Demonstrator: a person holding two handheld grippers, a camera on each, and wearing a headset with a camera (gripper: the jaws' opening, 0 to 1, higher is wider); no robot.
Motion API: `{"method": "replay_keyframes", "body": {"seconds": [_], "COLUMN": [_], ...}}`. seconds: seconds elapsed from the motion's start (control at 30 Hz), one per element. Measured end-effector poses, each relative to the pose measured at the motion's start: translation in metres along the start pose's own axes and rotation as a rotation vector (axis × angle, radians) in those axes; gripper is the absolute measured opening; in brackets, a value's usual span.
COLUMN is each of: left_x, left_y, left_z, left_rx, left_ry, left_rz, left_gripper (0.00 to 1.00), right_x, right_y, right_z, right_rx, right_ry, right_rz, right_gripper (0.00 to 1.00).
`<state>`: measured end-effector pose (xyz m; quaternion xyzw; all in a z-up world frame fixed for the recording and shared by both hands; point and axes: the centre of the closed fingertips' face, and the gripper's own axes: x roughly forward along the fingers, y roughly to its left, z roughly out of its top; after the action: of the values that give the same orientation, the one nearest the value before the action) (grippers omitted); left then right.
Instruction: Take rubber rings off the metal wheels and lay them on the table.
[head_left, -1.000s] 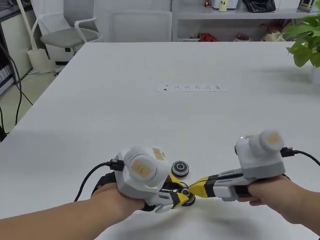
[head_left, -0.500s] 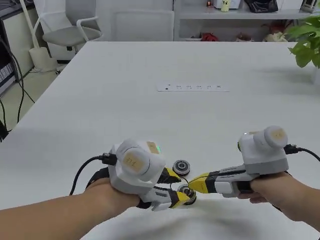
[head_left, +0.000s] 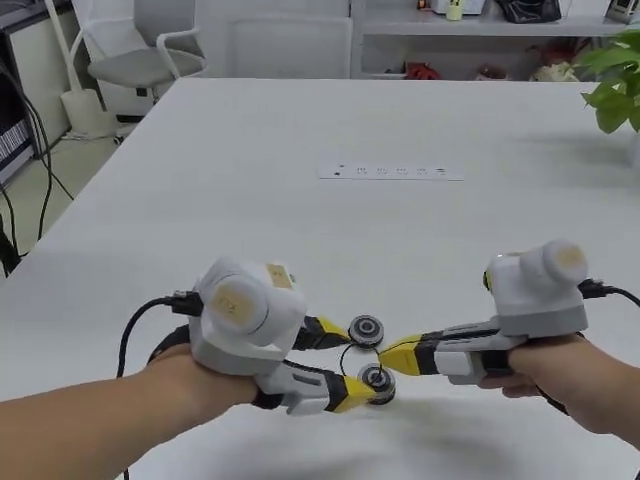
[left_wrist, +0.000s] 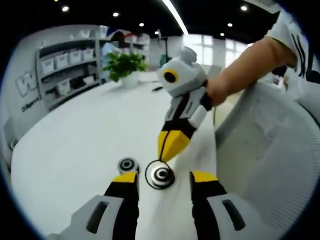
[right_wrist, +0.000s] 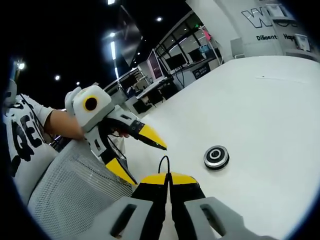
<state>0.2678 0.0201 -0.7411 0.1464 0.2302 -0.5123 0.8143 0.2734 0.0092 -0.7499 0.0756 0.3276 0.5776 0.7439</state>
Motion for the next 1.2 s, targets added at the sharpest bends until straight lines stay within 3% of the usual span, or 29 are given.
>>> {"method": "replay_keyframes", "body": {"seconds": [0.53,0.73,0.93,1.2], "left_x": [-0.046,-0.056,-0.067,-0.075], "left_y": [0.025,0.031,0.038,0.046], "left_z": [-0.001,-0.008,-0.018,-0.026], "left_rx": [-0.045,-0.073,-0.094,-0.120], "left_ry": [-0.055,-0.061,-0.055,-0.057], "left_rz": [0.084,0.108,0.136,0.163], "left_gripper": [0.53,0.55,0.56,0.57], "right_x": [0.019,0.029,0.043,0.060], "right_y": [0.023,0.026,0.020,0.007], "right_z": [0.013,0.018,0.019,0.015], "right_rx": [-0.021,-0.028,-0.037,-0.048], "right_ry": [-0.003,-0.005,-0.001,0.014], "right_rz": [0.049,0.056,0.052,0.007], "right_gripper": [0.00,0.00,0.00,0.00]}}
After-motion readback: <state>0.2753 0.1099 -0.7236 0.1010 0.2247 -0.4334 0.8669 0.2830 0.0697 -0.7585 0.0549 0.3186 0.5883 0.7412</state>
